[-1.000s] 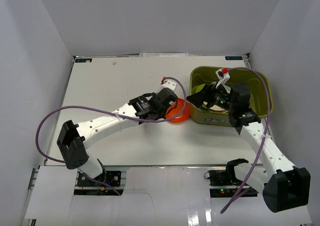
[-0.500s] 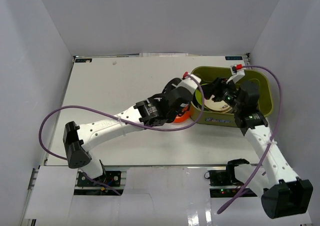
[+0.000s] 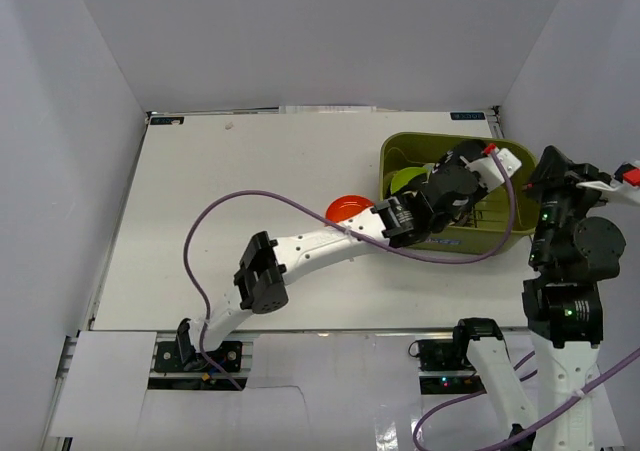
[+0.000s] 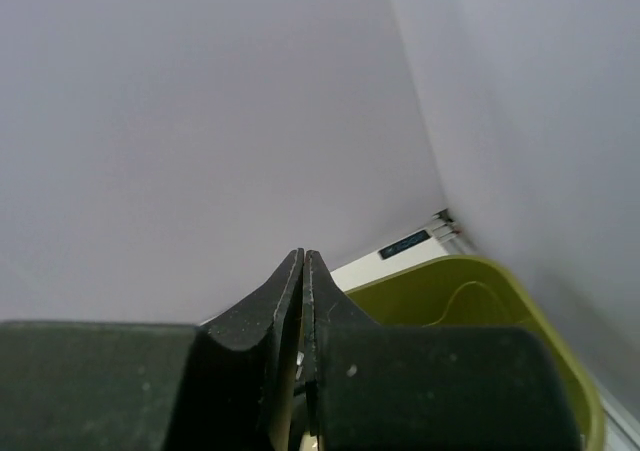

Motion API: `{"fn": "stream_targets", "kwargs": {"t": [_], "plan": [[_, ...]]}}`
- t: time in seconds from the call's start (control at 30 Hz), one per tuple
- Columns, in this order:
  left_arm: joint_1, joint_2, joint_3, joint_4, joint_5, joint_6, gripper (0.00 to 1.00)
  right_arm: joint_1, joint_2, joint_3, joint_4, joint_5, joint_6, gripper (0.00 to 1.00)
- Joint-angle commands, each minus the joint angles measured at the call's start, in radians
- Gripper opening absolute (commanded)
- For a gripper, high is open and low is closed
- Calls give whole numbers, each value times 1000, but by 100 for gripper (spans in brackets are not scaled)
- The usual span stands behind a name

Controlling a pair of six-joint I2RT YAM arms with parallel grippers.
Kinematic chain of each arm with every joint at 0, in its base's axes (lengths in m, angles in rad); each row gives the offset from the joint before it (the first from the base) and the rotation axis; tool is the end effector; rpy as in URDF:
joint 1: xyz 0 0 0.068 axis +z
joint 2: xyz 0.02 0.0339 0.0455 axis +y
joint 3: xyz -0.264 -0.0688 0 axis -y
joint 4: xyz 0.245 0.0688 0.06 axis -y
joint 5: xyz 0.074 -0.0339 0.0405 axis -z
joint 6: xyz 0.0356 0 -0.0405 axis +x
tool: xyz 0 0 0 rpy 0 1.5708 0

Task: Place the plates into the plastic bin on the countertop

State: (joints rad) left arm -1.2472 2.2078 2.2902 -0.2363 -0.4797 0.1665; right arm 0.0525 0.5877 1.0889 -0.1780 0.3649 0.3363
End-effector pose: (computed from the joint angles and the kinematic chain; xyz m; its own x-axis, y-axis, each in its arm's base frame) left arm 0.1811 -0.4883 0.3895 0.0673 0.2617 -0.9628 0.6945 0.6805 0.2335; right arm 0.0886 -0.0081 0.4643 0.3947 0.3294 -0.8577 0.1680 0.8919 0.4199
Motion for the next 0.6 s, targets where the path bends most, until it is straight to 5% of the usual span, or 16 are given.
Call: {"fn": "stream_targets", "kwargs": {"t": [0.0, 0.3, 0.33, 0.43, 0.57], "plan": [[17, 87, 95, 60, 93, 47, 0, -3, -40, 22, -69, 153, -79, 8], [94, 219, 110, 133, 239, -56, 0, 0, -114, -1, -130, 111, -85, 8], [97, 220, 109, 141, 243, -59, 6, 0, -115, -3, -133, 102, -82, 8], [112, 210, 147, 129, 282, -84, 56, 0, -117, -4, -153, 85, -80, 8], [129, 72, 131, 150, 314, -126, 77, 0, -111, -26, -152, 63, -68, 8]]}}
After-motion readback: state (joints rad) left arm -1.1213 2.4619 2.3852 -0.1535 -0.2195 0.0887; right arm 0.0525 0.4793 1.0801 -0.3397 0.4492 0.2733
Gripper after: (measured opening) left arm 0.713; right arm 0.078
